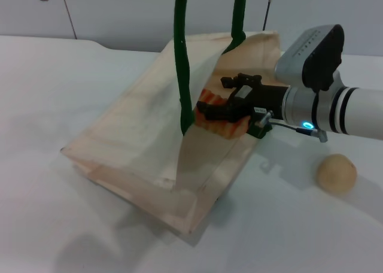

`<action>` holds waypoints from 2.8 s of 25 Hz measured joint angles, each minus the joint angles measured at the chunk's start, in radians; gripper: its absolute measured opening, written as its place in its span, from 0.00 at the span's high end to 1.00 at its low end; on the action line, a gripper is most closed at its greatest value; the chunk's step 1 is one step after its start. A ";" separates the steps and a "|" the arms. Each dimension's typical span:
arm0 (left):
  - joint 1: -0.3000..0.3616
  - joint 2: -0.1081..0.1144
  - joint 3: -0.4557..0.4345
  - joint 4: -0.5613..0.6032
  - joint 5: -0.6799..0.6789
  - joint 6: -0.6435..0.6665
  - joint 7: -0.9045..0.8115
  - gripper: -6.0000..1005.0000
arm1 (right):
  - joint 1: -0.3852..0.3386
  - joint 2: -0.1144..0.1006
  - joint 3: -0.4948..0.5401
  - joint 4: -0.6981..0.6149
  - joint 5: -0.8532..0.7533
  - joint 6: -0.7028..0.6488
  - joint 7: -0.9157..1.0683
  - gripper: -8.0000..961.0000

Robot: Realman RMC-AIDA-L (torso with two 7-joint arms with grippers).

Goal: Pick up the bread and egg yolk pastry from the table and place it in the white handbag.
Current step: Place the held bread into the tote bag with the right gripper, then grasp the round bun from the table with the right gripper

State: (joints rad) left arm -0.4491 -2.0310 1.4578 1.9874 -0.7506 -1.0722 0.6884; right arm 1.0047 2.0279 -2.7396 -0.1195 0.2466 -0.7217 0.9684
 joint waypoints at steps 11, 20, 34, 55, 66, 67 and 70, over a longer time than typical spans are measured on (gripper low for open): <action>0.050 0.000 -0.013 -0.004 0.105 0.041 -0.052 0.89 | -0.035 -0.006 -0.004 0.020 -0.006 -0.003 0.041 0.08; 0.059 0.001 -0.038 -0.004 0.133 0.046 -0.069 0.89 | -0.053 -0.006 -0.010 0.125 -0.048 -0.077 0.139 0.08; 0.061 0.002 -0.055 -0.012 0.134 0.048 -0.066 0.89 | -0.053 -0.003 0.000 0.354 -0.039 -0.341 0.202 0.08; 0.055 0.002 -0.062 -0.043 0.135 0.070 -0.063 0.89 | -0.049 0.003 -0.012 0.744 -0.150 -0.706 0.369 0.08; 0.053 0.003 -0.062 -0.060 0.145 0.072 -0.063 0.89 | -0.027 0.006 -0.012 0.816 -0.324 -0.791 0.438 0.08; 0.051 0.003 -0.061 -0.062 0.145 0.072 -0.063 0.89 | -0.025 0.006 -0.012 0.831 -0.326 -0.804 0.439 0.08; 0.046 0.003 -0.058 -0.071 0.145 0.073 -0.063 0.89 | -0.024 0.006 -0.012 0.852 -0.335 -0.836 0.445 0.08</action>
State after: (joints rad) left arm -0.4035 -2.0280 1.4001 1.9163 -0.6058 -0.9993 0.6259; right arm 0.9811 2.0340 -2.7519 0.7328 -0.0886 -1.5582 1.4138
